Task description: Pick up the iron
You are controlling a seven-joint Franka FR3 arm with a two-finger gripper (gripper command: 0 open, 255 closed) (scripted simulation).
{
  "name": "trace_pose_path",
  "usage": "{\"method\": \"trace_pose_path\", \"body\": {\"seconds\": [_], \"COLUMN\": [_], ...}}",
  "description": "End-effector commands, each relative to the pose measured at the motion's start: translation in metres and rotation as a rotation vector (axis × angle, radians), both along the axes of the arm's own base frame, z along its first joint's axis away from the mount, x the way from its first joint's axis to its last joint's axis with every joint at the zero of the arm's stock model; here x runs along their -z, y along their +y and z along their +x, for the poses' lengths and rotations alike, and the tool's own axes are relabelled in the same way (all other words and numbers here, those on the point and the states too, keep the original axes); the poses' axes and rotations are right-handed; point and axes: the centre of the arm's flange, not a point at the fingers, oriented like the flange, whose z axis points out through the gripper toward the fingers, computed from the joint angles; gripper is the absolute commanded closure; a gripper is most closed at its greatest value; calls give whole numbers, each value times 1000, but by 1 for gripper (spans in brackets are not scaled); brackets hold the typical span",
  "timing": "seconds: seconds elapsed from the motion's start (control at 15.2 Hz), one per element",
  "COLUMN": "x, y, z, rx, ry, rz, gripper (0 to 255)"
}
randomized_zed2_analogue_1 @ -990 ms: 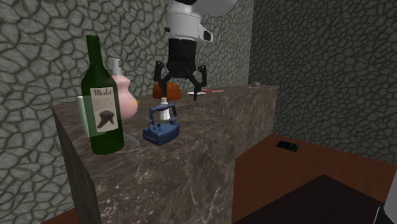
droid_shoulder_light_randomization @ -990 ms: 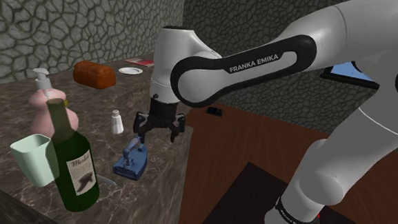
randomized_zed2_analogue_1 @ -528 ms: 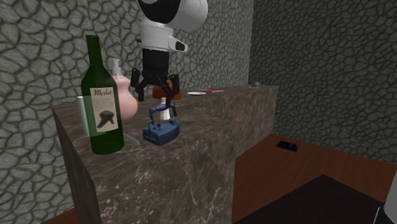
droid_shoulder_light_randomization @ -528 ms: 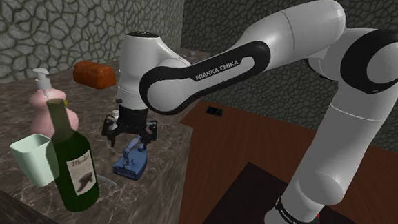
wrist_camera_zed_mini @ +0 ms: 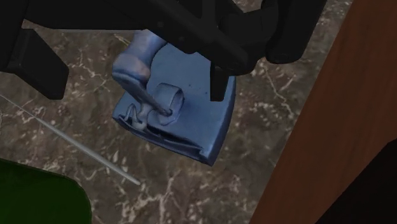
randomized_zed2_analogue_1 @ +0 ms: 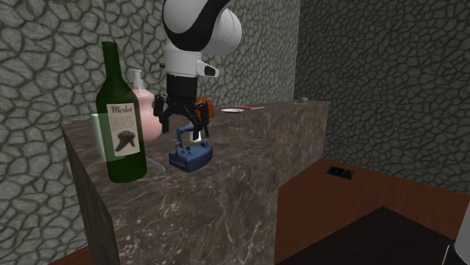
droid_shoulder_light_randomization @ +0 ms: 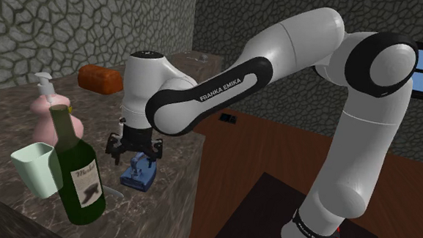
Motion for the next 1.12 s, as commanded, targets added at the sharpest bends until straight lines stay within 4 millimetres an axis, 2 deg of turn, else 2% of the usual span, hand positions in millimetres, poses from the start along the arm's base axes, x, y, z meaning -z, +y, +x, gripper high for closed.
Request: {"method": "trace_pose_path", "body": {"seconds": [0.0, 0.07, 0.66, 1.06], "x": [4, 3, 4, -28], "y": [0, 0, 0, 0], "z": [0, 0, 0, 0], "rx": [0, 0, 0, 0], "ry": [0, 0, 0, 0], "rz": [0, 0, 0, 0], "gripper": [0, 255, 255, 255]}}
